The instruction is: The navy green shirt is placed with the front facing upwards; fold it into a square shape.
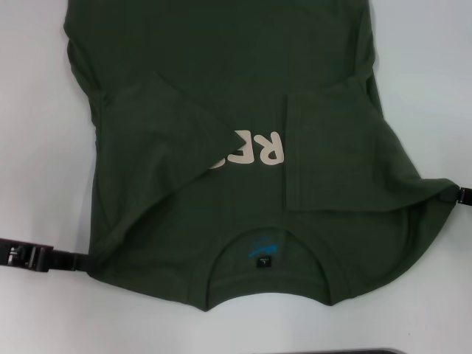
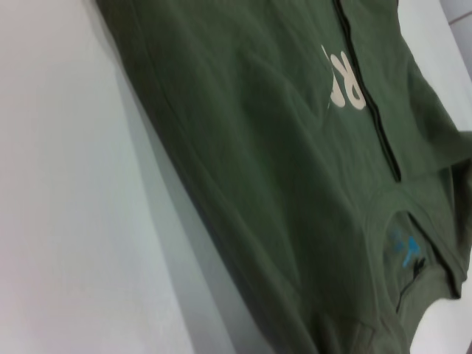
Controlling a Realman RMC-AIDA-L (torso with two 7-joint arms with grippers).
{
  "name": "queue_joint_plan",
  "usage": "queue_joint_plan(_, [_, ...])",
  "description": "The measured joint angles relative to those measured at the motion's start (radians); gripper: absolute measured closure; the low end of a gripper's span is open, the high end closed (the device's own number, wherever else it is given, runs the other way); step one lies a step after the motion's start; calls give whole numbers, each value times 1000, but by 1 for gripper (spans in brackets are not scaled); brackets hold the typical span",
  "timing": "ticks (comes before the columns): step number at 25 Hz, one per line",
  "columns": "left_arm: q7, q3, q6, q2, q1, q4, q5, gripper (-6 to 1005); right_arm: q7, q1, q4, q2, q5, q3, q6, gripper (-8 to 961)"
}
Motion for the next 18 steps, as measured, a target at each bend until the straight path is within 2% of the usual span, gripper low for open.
queue_joint_plan(5, [26,3,15,13,0,1,6,885,-2,-14,7,2,-1,7,-1,951])
queue_joint_plan(11, [30,-1,12,30,-8,3,7,883,-3,-23,8,15,2,8,-2,951])
queue_joint_plan(18, [-16,-4,4,32,-10,19,20,879,-3,-24,8,21,2,8,4,951])
